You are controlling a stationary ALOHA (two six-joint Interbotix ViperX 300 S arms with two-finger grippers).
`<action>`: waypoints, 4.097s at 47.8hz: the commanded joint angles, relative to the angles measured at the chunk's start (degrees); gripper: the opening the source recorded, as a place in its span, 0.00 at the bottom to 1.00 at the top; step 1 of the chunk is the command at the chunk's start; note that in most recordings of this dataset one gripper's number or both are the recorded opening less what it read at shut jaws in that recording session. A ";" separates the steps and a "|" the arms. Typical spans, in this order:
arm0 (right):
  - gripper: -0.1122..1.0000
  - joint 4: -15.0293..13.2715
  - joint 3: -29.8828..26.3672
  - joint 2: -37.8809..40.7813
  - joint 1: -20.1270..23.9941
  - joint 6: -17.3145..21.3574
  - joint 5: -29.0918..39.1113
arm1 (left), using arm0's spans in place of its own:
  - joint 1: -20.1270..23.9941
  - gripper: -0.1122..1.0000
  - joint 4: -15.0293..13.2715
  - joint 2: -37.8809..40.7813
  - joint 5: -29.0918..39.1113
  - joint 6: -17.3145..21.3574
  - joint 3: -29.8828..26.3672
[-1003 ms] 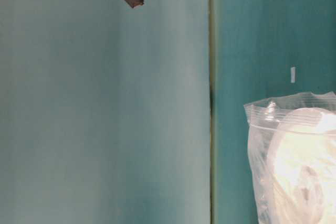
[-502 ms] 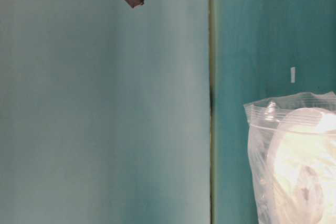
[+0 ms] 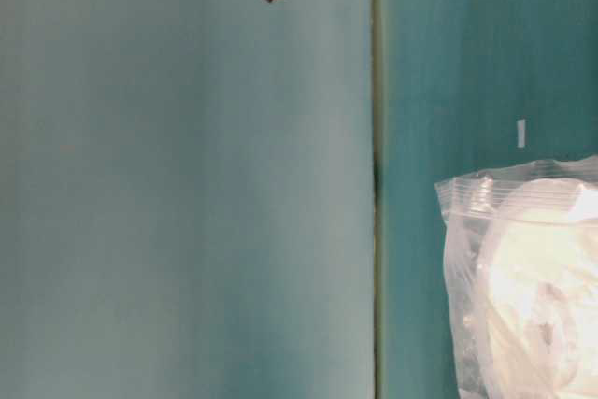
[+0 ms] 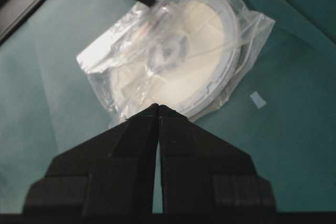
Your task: Take out the reel from the clear zip bag.
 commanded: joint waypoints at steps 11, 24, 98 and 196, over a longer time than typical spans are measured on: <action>0.12 0.18 -0.79 3.08 -0.18 2.46 1.32 | 0.00 0.10 0.18 -0.53 2.29 0.35 -0.88; 0.36 0.09 -5.36 12.48 -0.18 6.33 2.64 | 0.00 0.10 0.18 -0.53 2.55 0.44 -0.79; 0.86 0.18 -26.63 40.78 0.44 7.21 4.31 | 0.00 0.10 0.18 -1.32 2.64 0.44 -0.97; 0.79 5.36 -33.49 47.55 1.76 7.56 4.31 | 0.00 0.10 0.18 -1.67 2.64 0.44 -0.97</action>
